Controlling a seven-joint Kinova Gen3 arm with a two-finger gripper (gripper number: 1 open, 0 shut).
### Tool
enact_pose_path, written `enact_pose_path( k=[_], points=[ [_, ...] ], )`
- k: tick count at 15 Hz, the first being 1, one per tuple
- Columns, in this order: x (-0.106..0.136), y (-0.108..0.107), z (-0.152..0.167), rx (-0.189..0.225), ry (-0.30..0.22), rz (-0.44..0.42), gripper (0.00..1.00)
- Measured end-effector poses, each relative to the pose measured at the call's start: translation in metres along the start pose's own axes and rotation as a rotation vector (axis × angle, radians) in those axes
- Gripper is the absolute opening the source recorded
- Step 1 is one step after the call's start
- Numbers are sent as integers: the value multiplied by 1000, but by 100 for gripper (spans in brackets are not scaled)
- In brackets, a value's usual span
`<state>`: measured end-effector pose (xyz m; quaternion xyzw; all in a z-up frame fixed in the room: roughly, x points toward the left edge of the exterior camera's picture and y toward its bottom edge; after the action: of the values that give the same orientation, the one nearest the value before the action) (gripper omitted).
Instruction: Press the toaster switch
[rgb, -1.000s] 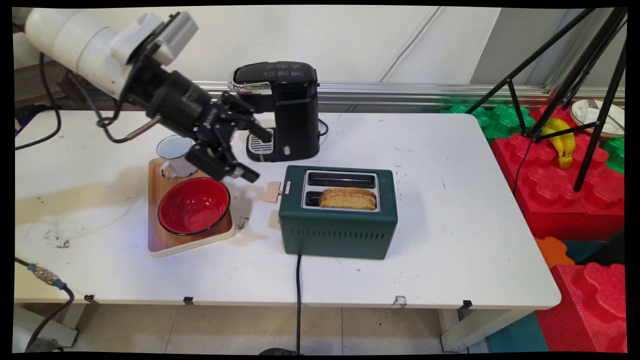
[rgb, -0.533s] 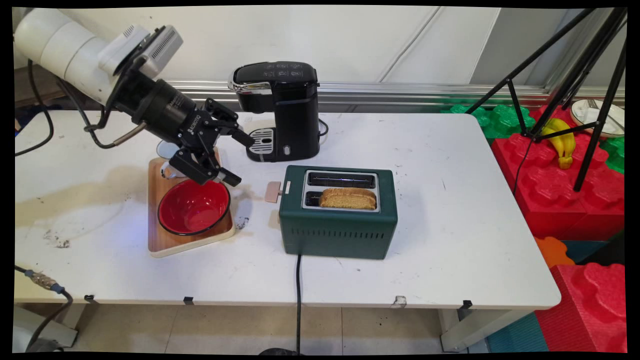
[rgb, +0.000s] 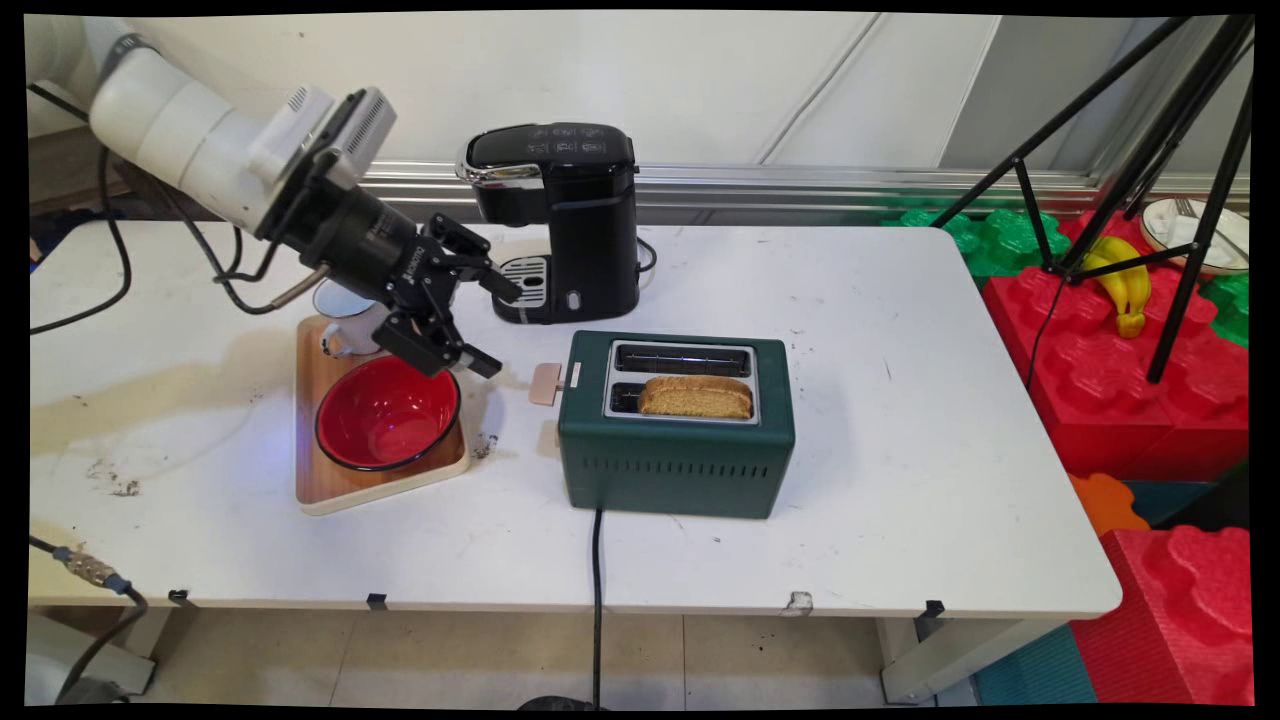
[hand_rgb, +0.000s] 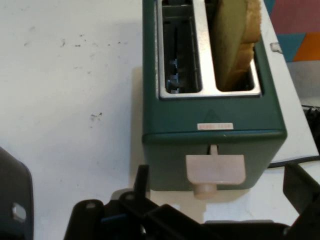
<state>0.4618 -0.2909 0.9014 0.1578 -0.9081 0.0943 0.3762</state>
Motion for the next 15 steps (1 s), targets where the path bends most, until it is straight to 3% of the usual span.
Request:
enact_pose_path(
  k=[2,3,15],
  points=[
    [-1,-2,6,5,3,-1,100],
    [-1,-2,8,6,6,1,0],
    [-6,-1,35,-12,16,-11,0]
  ],
)
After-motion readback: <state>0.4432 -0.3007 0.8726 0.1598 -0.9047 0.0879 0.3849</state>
